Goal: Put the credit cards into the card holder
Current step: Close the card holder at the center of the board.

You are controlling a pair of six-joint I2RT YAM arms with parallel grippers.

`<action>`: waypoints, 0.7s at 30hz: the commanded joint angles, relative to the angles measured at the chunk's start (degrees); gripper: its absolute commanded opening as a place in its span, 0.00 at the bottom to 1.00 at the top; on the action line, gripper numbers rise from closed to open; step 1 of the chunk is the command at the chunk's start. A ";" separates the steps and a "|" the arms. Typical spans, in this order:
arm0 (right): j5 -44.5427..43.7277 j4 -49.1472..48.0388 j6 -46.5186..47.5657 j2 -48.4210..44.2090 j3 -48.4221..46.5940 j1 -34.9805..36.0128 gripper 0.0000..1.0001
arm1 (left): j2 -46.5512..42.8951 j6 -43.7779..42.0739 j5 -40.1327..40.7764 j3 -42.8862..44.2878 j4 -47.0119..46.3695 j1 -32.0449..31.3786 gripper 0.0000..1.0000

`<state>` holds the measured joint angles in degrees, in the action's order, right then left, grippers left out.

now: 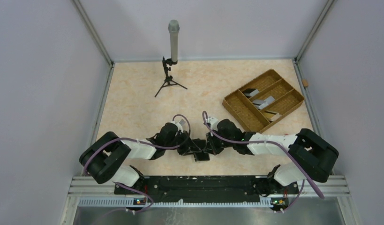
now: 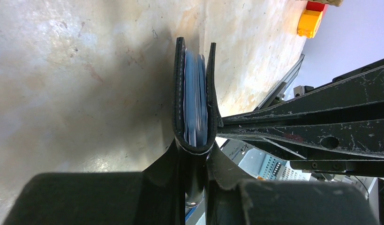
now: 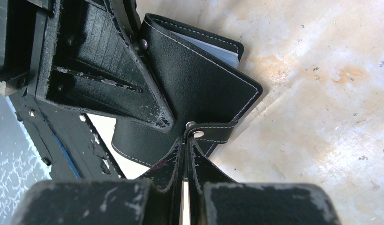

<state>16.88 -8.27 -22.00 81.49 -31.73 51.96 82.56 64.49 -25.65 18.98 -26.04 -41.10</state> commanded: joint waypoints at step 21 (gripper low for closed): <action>5.10 -7.66 1.23 -2.37 0.92 0.93 0.00 | 1.87 -4.24 3.94 1.93 7.39 -1.44 0.00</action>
<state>17.52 -10.79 -21.04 80.95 -30.74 51.96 82.59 63.07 -25.58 20.51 -23.46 -41.65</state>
